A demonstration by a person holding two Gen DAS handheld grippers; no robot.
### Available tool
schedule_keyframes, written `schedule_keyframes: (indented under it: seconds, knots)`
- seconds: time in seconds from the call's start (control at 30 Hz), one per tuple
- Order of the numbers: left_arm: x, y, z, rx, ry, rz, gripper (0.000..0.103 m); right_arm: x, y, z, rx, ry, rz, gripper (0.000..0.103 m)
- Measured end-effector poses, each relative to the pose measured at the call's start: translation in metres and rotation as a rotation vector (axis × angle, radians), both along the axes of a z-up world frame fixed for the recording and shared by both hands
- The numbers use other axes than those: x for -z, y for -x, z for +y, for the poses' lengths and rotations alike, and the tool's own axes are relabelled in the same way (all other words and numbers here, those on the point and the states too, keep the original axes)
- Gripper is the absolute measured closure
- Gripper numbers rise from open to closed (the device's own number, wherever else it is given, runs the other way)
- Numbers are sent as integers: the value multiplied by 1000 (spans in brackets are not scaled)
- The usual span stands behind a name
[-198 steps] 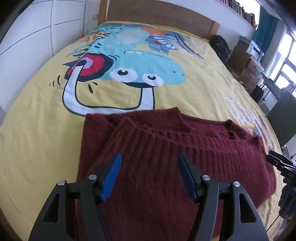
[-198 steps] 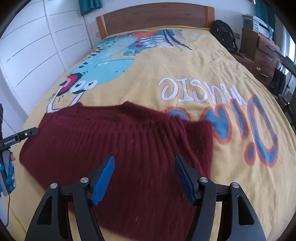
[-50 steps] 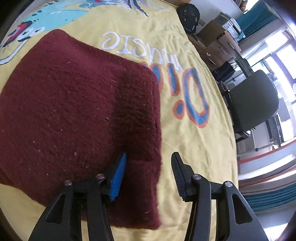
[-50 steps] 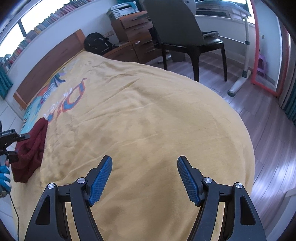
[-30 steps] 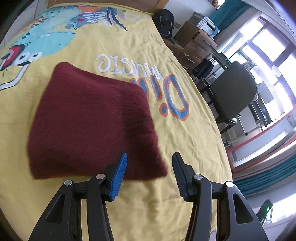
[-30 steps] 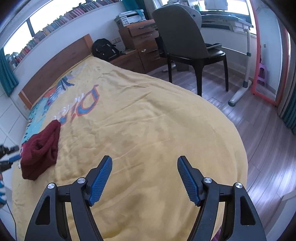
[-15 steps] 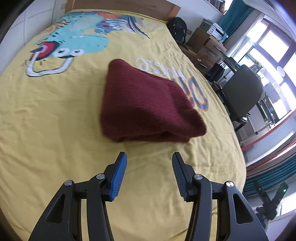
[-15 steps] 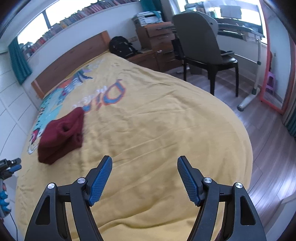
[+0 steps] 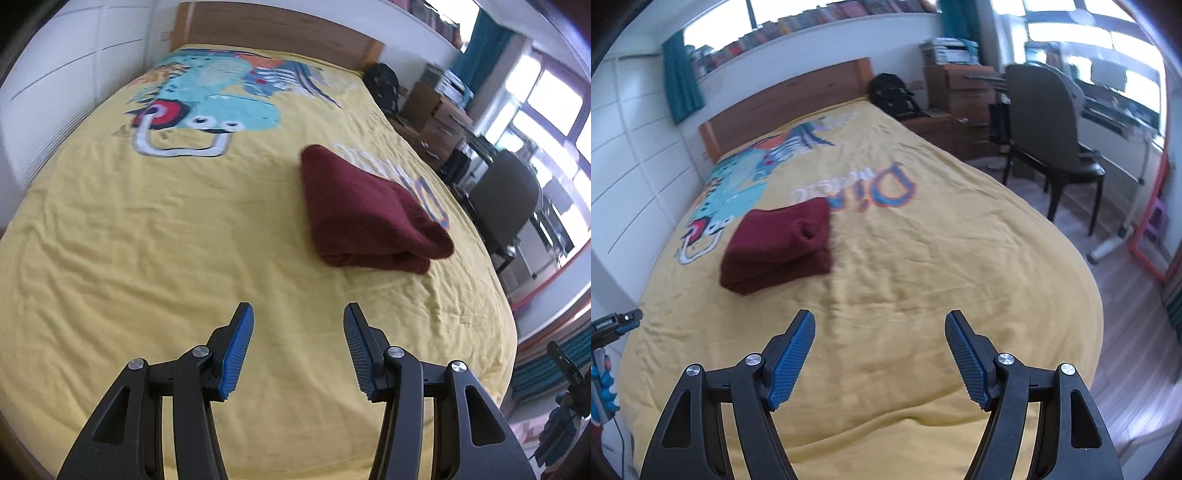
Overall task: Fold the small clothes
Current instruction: 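Raise and withdraw the left tool from the folded bundle, then move both tools to the edges of the folded sweater bundle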
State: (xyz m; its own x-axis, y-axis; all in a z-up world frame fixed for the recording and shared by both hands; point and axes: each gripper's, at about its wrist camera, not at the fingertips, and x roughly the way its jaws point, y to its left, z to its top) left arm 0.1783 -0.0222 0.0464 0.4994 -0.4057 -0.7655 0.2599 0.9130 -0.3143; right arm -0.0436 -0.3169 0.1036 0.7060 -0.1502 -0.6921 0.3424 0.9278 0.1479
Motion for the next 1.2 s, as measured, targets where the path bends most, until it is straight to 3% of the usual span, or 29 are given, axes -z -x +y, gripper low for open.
schedule_keyframes:
  seconds: [0.27,0.5,0.9,1.2]
  knots:
    - [18,5,60,-81,18,31,58,4,-54,46,-121,6,19,28]
    - [35,-18,65,-89,-15,70,58,26,-133,76,-250,-2,59,28]
    - [52,-106,-1,-7,27,93,58,55,-270,102,-421,-19,59,28]
    - [66,-170,-72,78,15,71,56,102,-324,86,-428,-33,109,29]
